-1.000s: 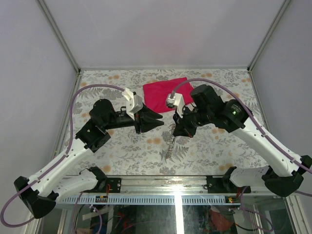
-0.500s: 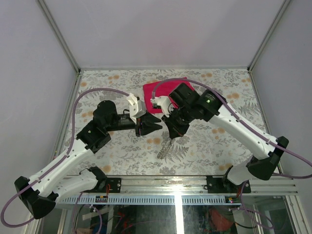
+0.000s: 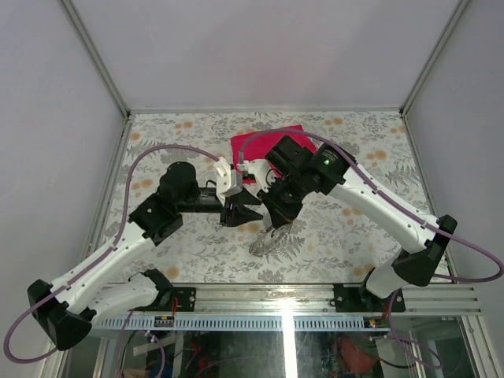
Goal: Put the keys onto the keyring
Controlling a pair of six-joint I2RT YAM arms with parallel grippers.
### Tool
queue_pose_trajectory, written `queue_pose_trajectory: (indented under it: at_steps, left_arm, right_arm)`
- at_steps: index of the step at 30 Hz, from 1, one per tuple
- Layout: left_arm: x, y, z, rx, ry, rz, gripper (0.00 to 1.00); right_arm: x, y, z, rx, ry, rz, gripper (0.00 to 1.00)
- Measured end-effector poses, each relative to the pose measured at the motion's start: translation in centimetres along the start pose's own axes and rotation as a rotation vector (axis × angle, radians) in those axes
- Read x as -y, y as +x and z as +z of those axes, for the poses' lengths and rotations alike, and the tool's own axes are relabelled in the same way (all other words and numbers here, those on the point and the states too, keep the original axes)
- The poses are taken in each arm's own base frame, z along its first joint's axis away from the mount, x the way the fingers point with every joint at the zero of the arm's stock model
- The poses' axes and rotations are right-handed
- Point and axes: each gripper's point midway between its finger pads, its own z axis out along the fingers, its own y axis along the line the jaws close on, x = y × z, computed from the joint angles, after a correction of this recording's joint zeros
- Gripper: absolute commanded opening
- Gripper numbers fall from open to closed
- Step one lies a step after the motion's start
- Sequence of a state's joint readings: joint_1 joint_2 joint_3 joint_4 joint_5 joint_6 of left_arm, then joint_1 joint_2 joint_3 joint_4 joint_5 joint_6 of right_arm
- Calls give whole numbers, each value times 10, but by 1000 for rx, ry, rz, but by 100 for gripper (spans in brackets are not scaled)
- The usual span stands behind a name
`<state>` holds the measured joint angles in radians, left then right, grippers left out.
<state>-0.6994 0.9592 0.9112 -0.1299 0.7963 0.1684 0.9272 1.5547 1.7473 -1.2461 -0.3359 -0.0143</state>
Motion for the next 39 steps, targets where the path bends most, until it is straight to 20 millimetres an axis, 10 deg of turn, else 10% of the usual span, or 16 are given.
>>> queue_pose_trajectory:
  at_steps: [39]
  left_arm:
    - [16, 17, 12, -55, 187, -28, 25]
  right_arm:
    - [-19, -14, -17, 117, -73, -46, 0]
